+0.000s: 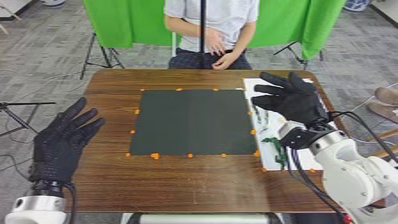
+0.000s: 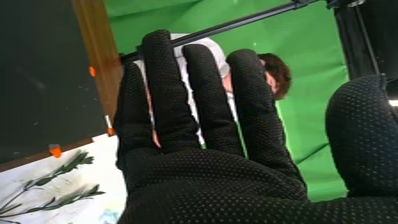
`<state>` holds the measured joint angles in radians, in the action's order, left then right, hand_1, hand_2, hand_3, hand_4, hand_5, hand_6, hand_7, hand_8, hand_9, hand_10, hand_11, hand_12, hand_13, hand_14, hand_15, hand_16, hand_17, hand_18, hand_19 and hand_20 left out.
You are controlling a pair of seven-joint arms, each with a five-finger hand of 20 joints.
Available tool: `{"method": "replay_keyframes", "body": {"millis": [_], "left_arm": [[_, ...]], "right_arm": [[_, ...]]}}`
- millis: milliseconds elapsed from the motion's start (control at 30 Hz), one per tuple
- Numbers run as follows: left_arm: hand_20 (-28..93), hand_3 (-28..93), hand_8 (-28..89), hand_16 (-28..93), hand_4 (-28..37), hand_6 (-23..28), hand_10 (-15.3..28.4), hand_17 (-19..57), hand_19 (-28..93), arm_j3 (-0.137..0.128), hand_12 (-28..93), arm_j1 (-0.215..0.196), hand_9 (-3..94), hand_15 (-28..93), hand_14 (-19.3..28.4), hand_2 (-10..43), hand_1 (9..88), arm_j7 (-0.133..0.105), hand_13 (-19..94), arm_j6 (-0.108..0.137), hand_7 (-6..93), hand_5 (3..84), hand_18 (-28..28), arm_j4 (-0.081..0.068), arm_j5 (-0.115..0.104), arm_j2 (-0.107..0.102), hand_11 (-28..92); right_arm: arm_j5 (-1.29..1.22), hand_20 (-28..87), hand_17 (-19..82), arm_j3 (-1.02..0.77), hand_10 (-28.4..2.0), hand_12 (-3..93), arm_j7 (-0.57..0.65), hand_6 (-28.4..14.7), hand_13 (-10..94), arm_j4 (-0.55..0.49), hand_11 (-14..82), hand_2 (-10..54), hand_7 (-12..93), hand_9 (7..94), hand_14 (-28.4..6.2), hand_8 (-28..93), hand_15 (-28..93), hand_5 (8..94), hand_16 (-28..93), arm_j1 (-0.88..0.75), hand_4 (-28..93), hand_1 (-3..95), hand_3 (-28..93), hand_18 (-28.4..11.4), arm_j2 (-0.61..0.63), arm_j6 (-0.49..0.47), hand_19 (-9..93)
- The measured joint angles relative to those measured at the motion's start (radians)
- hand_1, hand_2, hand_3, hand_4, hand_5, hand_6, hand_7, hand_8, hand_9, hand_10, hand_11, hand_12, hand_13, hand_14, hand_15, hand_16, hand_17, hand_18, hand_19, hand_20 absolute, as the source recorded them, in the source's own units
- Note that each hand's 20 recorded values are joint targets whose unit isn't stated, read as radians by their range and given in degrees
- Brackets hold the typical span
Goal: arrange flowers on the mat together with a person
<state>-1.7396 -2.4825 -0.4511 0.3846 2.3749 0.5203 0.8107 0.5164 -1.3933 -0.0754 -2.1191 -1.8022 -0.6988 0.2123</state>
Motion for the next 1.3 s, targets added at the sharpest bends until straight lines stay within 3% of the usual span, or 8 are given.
{"method": "replay_keyframes", "body": {"millis": [267,567,1300], "left_arm": [[14,75,-8,-8,-25.6,7.3,16.2,-8.7,38,0.005,10,0.001,32.0,45,22.9,8.6,21.6,-0.002,22,0.002,9.1,34.8,17.6,0.0,-0.002,-0.001,18],[14,75,-8,-8,-25.6,7.3,16.1,-8.7,38,0.006,10,-0.006,32.0,45,22.9,8.5,21.5,-0.021,22,0.001,9.1,34.8,17.6,-0.001,-0.004,-0.009,18],[14,75,-8,-8,-25.6,7.3,16.2,-8.7,38,0.004,10,-0.008,32.1,45,22.8,8.6,21.6,-0.014,22,0.001,9.0,34.7,17.6,-0.001,-0.002,-0.002,19]], "right_arm": [[0.0,13,8,0.001,-16.9,13.4,0.0,-1.6,43,0.001,11.7,14.2,13,52.1,-19.5,-12,39,50.2,9,0.001,-26,16.3,73,-21.4,0.002,0.0,55],[0.0,13,8,0.001,-16.8,13.4,0.001,-1.6,43,0.001,11.7,14.3,13,52.1,-19.5,-12,39,50.1,9,0.002,-26,16.4,73,-21.4,0.001,-0.001,55],[-0.001,13,8,0.002,-16.8,13.3,0.002,-1.6,43,0.001,11.8,14.7,13,52.2,-19.5,-12,39,50.2,9,0.002,-26,16.4,72,-21.4,0.001,0.0,55]]}}
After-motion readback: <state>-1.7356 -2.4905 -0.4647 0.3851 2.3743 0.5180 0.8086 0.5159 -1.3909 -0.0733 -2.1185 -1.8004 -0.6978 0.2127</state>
